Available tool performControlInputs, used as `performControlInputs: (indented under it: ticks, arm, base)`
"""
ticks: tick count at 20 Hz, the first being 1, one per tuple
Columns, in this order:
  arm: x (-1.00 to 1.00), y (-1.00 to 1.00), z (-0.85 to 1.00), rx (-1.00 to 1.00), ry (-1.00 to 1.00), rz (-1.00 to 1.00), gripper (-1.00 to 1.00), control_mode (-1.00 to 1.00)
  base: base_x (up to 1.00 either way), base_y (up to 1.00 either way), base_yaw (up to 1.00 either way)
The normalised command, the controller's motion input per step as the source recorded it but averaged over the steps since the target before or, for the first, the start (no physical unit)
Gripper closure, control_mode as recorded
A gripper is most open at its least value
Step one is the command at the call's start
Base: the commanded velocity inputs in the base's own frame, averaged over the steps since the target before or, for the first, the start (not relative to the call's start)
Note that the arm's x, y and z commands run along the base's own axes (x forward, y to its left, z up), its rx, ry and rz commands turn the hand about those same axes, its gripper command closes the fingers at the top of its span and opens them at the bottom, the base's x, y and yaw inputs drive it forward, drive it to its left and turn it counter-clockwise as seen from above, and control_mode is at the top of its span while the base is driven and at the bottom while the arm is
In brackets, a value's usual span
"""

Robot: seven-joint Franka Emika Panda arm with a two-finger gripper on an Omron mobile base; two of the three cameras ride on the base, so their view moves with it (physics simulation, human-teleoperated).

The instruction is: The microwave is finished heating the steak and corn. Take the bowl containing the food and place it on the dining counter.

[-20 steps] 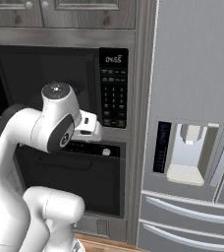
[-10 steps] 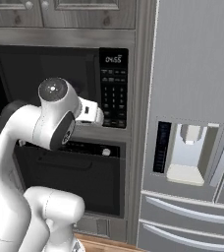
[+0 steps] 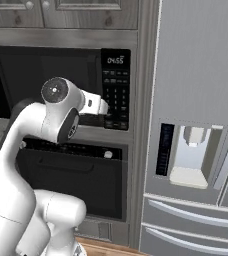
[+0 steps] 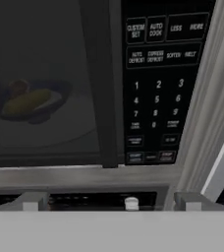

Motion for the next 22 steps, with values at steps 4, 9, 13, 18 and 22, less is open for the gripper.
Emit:
performControlInputs:
  ticks: [4,9,13,18,22]
  arm:
    - [0.13,0.05,0.00,0.00,-0.32,-0.02,-1.00,-1.00]
    - [0.43,0.04,0.00,0.00,-0.04,-0.01,-1.00,-1.00]
    - [0.51,0.01,0.00,0.00,0.00,-0.02,-1.00,-1.00]
    - [0.55,0.00,0.00,0.00,0.00,-0.01,-1.00,-1.00]
    - [0.49,0.00,0.00,0.00,0.00,0.00,-1.00,-1.00]
  base:
    - [0.00,0.00,0.00]
    - [0.00,0.00,0.00]
    - [0.00,0.00,0.00]
    - [0.00,0.00,0.00]
    - [0.00,0.00,0.00]
